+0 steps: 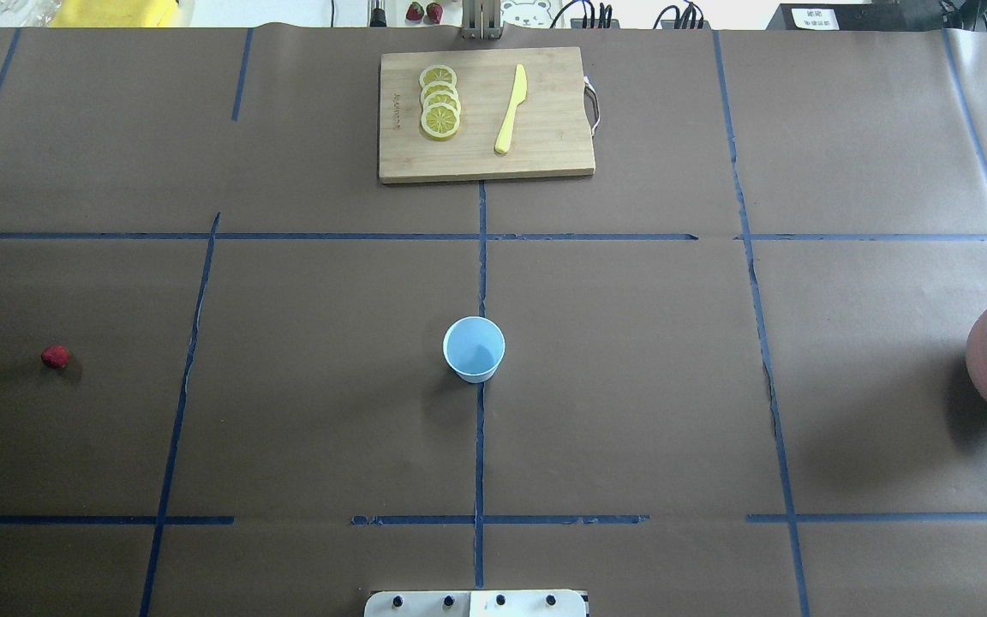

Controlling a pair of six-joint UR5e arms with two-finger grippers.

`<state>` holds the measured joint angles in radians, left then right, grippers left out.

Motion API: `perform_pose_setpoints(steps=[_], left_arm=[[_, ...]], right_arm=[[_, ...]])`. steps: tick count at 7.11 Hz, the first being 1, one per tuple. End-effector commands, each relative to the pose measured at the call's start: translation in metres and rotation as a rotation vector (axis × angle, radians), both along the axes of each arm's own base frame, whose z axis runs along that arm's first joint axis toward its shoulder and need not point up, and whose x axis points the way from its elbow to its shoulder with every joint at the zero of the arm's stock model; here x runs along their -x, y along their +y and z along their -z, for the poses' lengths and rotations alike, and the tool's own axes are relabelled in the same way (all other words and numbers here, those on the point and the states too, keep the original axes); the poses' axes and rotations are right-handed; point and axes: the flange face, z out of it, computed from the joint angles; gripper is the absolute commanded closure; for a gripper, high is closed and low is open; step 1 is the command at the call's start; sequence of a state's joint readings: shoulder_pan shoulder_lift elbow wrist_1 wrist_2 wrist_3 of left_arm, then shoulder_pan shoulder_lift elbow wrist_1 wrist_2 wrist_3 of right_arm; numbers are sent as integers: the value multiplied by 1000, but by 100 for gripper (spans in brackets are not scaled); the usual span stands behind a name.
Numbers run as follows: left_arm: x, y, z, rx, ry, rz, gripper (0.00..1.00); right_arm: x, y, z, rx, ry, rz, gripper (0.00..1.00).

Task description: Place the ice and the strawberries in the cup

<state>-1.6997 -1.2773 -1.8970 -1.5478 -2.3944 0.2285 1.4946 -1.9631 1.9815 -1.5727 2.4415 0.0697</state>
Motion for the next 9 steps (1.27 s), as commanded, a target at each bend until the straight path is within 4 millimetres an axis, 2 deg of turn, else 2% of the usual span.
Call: perform_pose_setpoints(steps=[1, 4, 5, 8, 9], left_arm=[[-1, 0, 0, 0, 0, -2, 0], [0, 0, 2, -4, 0, 0, 0], [0, 0, 2, -5, 4, 0, 0], [0, 0, 2, -5, 4, 0, 0], [0, 0, 2, -5, 4, 0, 0]], right_arm=[[23, -8, -20, -2, 1, 13, 11], [42, -27, -7, 49, -2, -22, 15], [59, -41, 5, 59, -1, -19, 15], [86, -45, -4, 58, 27, 33, 18], [90, -54, -10, 62, 27, 37, 18]])
